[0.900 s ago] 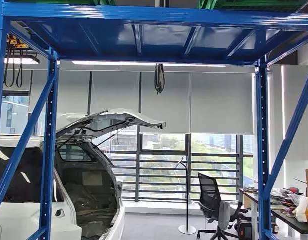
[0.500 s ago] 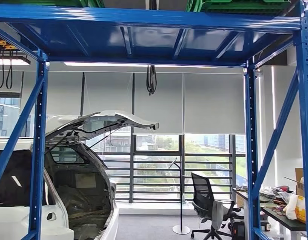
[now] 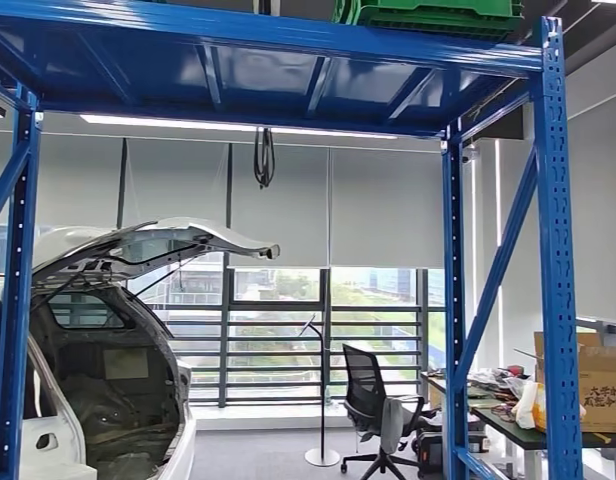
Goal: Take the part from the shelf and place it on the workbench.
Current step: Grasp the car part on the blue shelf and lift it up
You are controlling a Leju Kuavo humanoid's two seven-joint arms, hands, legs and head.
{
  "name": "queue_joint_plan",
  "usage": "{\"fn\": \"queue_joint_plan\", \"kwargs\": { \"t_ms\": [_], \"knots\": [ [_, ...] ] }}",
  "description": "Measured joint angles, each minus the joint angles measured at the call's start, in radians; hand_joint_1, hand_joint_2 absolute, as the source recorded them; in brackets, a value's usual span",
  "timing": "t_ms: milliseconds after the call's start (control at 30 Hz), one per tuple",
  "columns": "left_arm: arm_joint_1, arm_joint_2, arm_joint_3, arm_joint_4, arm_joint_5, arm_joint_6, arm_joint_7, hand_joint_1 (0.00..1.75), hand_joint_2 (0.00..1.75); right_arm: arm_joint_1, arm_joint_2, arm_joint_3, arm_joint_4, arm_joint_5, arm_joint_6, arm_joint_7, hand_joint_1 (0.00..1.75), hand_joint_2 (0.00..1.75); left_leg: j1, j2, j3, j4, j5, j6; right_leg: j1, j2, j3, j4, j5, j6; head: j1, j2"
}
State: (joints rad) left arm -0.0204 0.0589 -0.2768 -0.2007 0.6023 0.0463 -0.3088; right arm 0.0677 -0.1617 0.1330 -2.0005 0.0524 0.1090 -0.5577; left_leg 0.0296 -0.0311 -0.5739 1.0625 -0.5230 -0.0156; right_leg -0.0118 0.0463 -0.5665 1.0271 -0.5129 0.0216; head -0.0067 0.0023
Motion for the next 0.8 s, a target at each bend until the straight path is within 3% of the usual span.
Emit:
{"fn": "queue_joint_plan", "kwargs": {
  "t_ms": [100, 167, 267, 300, 333, 367, 433, 500, 633, 800],
  "knots": [
    [-0.006, -0.003, -0.008, 0.003, 0.009, 0.000, -0.005, 0.00, 0.00, -0.007, -0.029, 0.048, -0.053, -0.045, -0.007, 0.013, 0.00, 0.00, -0.004, 0.001, 0.005, -0.018, -0.004, 0.010, -0.006, 0.008, -0.008, 0.000, 0.002, 0.017, 0.000, 0.000],
    [-0.009, -0.004, -0.009, 0.004, 0.014, 0.000, -0.009, 0.00, 0.00, -0.010, -0.045, 0.066, -0.074, -0.084, -0.005, 0.030, 0.00, 0.00, -0.004, 0.008, 0.006, -0.021, 0.000, 0.023, -0.007, -0.010, -0.022, 0.035, -0.024, 0.024, 0.000, 0.000],
    [-0.008, -0.005, -0.010, 0.006, 0.020, -0.001, -0.012, 0.00, 0.00, -0.010, -0.063, 0.081, -0.085, -0.139, 0.011, 0.066, 0.00, 0.00, -0.008, 0.018, 0.006, -0.022, 0.000, 0.035, -0.006, -0.031, -0.099, 0.207, -0.109, 0.029, 0.000, 0.000],
    [-0.007, -0.006, -0.011, 0.007, 0.021, -0.002, -0.012, 0.00, 0.00, -0.006, -0.069, 0.084, -0.085, -0.155, 0.017, 0.077, 0.00, 0.00, -0.011, 0.021, 0.006, -0.022, 0.000, 0.036, -0.006, -0.032, -0.122, 0.255, -0.122, 0.029, 0.000, 0.000],
    [-0.007, -0.007, -0.012, 0.007, 0.022, -0.002, -0.012, 0.00, 0.00, 0.000, -0.074, 0.086, -0.084, -0.165, 0.021, 0.085, 0.00, 0.00, -0.013, 0.022, 0.007, -0.022, -0.001, 0.037, -0.005, -0.032, -0.130, 0.271, -0.118, 0.028, 0.000, 0.000],
    [-0.007, -0.008, -0.013, 0.007, 0.023, -0.003, -0.013, 0.00, 0.00, 0.006, -0.079, 0.087, -0.083, -0.166, 0.020, 0.088, 0.00, 0.00, -0.015, 0.023, 0.008, -0.022, -0.002, 0.038, -0.004, -0.033, -0.119, 0.247, -0.095, 0.025, 0.000, 0.000],
    [-0.007, -0.010, -0.014, 0.007, 0.024, -0.004, -0.016, 0.00, 0.00, 0.016, -0.087, 0.088, -0.085, -0.140, 0.009, 0.085, 0.00, 0.00, -0.017, 0.023, 0.012, -0.022, -0.004, 0.038, 0.002, -0.036, -0.058, 0.118, -0.028, 0.012, 0.000, 0.000],
    [-0.008, -0.012, -0.015, 0.007, 0.026, -0.004, -0.018, 0.00, 0.00, 0.027, -0.095, 0.088, -0.091, -0.073, -0.026, 0.095, 0.00, 0.00, -0.020, 0.023, 0.012, -0.022, -0.006, 0.036, 0.010, -0.042, -0.013, 0.017, 0.006, 0.002, 0.000, 0.000],
    [-0.002, -0.014, -0.016, 0.008, 0.036, -0.001, -0.019, 0.00, 0.00, 0.084, -0.121, 0.077, -0.107, 0.099, -0.153, 0.130, 0.00, 0.00, -0.021, 0.023, 0.010, -0.024, -0.009, 0.035, 0.013, -0.041, -0.006, -0.009, 0.005, 0.007, 0.000, 0.000],
    [-0.002, -0.015, -0.016, 0.010, 0.042, 0.005, -0.019, 0.00, 0.00, 0.135, -0.126, 0.060, -0.115, 0.329, -0.343, 0.178, 0.00, 0.00, -0.021, 0.023, 0.015, -0.032, -0.006, 0.030, 0.014, -0.040, -0.006, -0.008, 0.004, 0.003, 0.000, 0.000]
  ]
}}
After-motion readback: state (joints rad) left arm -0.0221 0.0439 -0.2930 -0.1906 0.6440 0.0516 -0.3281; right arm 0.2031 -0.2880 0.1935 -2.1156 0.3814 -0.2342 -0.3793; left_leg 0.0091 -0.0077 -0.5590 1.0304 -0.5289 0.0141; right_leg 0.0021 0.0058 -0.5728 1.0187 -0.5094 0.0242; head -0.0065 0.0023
